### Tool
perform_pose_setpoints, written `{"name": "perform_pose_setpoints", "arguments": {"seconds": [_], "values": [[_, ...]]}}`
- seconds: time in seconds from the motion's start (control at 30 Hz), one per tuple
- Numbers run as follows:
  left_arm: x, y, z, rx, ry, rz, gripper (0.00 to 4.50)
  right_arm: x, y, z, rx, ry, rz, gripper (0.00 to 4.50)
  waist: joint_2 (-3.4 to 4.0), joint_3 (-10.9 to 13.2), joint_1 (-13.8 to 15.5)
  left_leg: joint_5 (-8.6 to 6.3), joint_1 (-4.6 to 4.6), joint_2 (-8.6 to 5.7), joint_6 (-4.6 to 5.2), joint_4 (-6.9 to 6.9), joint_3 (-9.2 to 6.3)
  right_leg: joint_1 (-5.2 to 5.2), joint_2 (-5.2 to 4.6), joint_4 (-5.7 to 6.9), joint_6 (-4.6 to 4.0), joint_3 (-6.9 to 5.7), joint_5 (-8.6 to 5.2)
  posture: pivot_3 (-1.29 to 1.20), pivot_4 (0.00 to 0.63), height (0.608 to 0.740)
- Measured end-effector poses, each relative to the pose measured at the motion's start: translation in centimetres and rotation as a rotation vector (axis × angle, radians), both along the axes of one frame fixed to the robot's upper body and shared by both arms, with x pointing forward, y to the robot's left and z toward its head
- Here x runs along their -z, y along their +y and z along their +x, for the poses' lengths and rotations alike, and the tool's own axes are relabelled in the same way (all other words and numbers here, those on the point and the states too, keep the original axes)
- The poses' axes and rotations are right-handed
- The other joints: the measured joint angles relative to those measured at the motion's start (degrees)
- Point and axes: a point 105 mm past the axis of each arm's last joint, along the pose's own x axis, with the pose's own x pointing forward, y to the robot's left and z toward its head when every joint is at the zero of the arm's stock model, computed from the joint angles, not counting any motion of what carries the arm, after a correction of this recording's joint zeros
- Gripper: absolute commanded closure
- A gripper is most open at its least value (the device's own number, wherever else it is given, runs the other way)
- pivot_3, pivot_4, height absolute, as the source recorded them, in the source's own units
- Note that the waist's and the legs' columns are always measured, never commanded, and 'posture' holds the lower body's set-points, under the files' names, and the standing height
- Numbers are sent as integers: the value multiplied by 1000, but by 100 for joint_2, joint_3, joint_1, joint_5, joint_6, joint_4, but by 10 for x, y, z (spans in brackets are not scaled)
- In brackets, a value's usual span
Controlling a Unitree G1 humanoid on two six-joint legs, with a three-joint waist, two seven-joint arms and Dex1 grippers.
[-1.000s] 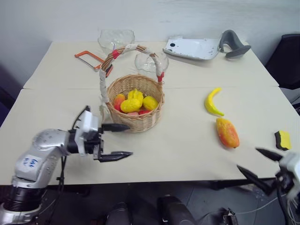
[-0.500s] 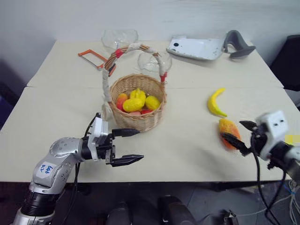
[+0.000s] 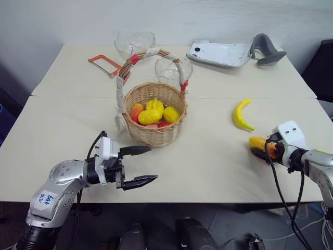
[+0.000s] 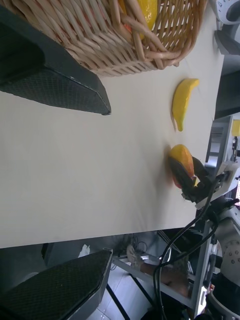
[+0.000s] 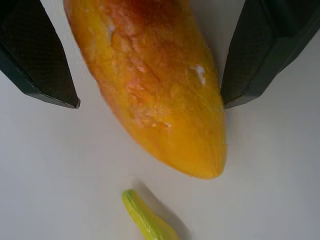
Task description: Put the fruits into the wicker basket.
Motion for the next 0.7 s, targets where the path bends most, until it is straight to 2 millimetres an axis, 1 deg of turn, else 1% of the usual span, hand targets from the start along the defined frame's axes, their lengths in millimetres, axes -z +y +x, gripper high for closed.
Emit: {"name": "perform_pose_setpoints", "arguments": {"seconds": [0.03, 0.07, 0.1, 0.13, 0.17, 0.23, 0.27, 0.3, 0.37, 0.4, 0.43, 0.5, 0.53, 0.6, 0.63, 0.7], "values": [[0, 0, 0, -4, -1, 0, 0, 0, -1, 0, 1, 0, 2, 390, 0, 0, -7, 0, 3, 0, 0, 1, 4, 0, 0, 3, 0, 4, 0, 0, 150, 740], [-1, 1, 1, -8, -4, 0, 0, 0, -1, 0, -2, 3, 2, 555, 0, 0, -13, 0, 4, 0, 0, 1, 4, 1, 2, 4, 1, 4, 0, 0, 150, 740], [-1, 1, 1, -10, -6, 0, 0, 1, -2, -1, -8, 10, 5, 922, 0, 0, -15, 1, 4, 0, 0, 0, 4, 0, 2, 5, 1, 5, 1, 0, 150, 740], [-1, 1, 1, -13, -8, 0, 0, 1, -1, -2, -21, 20, 13, 1164, 0, 0, -14, 1, 4, 0, 0, 0, 3, 0, 2, 6, 1, 5, 1, 0, 150, 740], [-2, 2, 2, -18, -12, 0, 0, 0, 2, -3, -44, 30, 30, 1443, 0, 0, -13, 2, 4, 1, 0, 0, 3, 0, 2, 6, 1, 4, 1, 0, 150, 740], [-4, 7, 3, -41, -23, 1, 0, -6, 10, -7, -117, 38, 96, 2147, 1, 0, -15, 1, 4, 2, 0, -1, 3, 0, 4, 5, 1, 4, 1, 0, 150, 740], [-6, 10, 4, -57, -30, 1, 0, -11, 19, -10, -185, 46, 158, 2310, 1, 1, -16, 1, 4, 2, 0, -2, 3, 0, 4, 5, 1, 4, 1, 0, 150, 740], [-7, 13, 4, -71, -33, 0, 0, -16, 29, -13, -248, 53, 203, 2310, 2, 1, -21, 1, 5, 3, 1, -4, 3, 0, 4, 4, 1, 5, 1, 0, 150, 740], [-12, 18, 6, -108, -39, -20, 0, -39, 64, -17, -454, 25, 291, 2310, 7, 5, -53, 0, 4, 7, 1, -2, 2, 0, 6, 7, 1, 4, 1, 0, 150, 740], [-20, 21, 6, -127, -49, -47, 0, -57, 91, -20, -598, -11, 316, 2310, 8, 7, -87, -2, 5, 8, 6, -2, -1, 0, 6, 12, 2, 2, 2, 0, 150, 740], [-29, 21, 5, -133, -71, -66, 0, -71, 113, -23, -712, -53, 327, 2310, 7, 7, -114, -3, 5, 9, 7, -4, -10, 2, 7, 11, 1, -5, 3, 0, 150, 740], [-43, 24, -2, -136, -93, -88, 0, -97, 162, -19, -896, -192, 378, 2310, -17, 2, -202, -3, 9, 17, 4, -6, -16, 5, 14, 12, -9, -12, 8, 0, 150, 740], [-47, 25, -4, -136, -97, -89, 0, -103, 184, -18, -959, -224, 417, 2310, -15, 5, -218, 1, 5, 18, -2, -9, -17, 2, 13, 12, -13, -16, 11, 0, 150, 740], [-53, 38, -4, -194, -101, -97, 0, -115, 233, -11, -1028, -227, 528, 2310, -9, 9, -280, 16, 2, 18, -26, -8, -16, -12, 13, 30, -14, -14, 10, 0, 150, 740], [-56, 44, -2, -226, -113, -95, 0, -121, 255, -10, -1058, -220, 553, 2310, -5, 11, -287, 20, -7, 17, -29, -10, -17, -25, 12, 36, -15, -15, 9, 0, 150, 740], [-60, 54, 0, -287, -136, -97, 0, -135, 288, -3, -1069, -247, 566, 2310, -5, 11, -267, 22, -16, 17, -32, -8, -28, -33, 9, 39, -19, -31, 7, 0, 150, 740]]}}
